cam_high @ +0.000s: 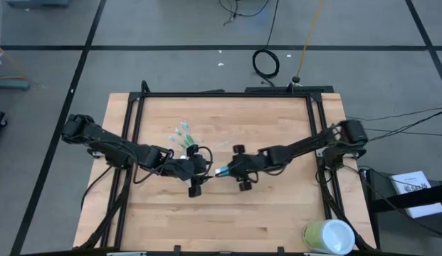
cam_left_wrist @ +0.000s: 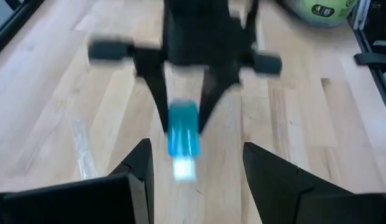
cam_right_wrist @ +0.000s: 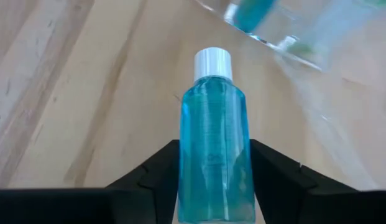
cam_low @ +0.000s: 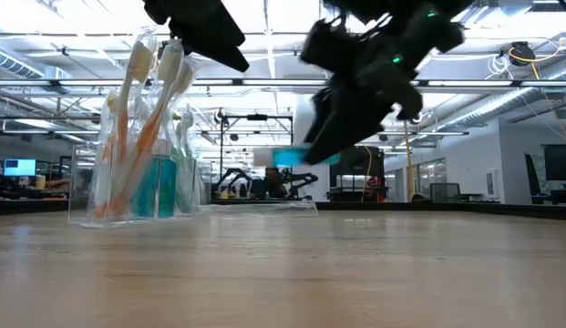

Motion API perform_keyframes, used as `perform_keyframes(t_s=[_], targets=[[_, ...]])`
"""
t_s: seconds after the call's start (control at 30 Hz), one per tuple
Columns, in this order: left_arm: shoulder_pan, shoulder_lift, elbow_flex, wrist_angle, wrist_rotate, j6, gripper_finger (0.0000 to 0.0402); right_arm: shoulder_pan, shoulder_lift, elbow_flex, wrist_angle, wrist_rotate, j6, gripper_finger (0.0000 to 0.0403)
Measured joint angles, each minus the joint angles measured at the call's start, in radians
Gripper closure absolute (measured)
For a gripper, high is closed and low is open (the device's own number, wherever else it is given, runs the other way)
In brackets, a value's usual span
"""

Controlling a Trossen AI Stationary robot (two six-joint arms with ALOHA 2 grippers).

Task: Pick & Place toothbrushing station
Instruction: Put the blue mouthwash into the middle section of the transparent organizer

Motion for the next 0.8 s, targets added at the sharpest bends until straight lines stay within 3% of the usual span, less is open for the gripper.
perform_keyframes(t_s=[0.13, 0.23, 0.4, 0.5, 0.8], targets=[[0.0, 0.0, 0.0, -0.001, 0.0, 0.044, 0.0233, 0.0, -0.131, -0.117, 0.029, 0.042, 0.049, 0.0237], [0.0, 0.0, 0.0, 0.0, -0.001, 0.124, 0.0234, 0.001, -0.224, -0.224, 0.177, 0.039, 0.076, 0.0242], [-0.005, 0.03, -0.001, 0.024, -0.029, 0.369, 0.0234, 0.002, -0.335, -0.397, 0.563, -0.1, 0.133, 0.024], [-0.005, 0.065, -0.001, 0.105, -0.08, 0.509, 0.0234, 0.003, -0.346, -0.448, 0.709, -0.143, 0.159, 0.0239], [-0.004, 0.14, -0.001, 0.303, -0.161, 0.734, 0.0234, 0.003, -0.347, -0.457, 0.726, -0.168, 0.181, 0.0238]])
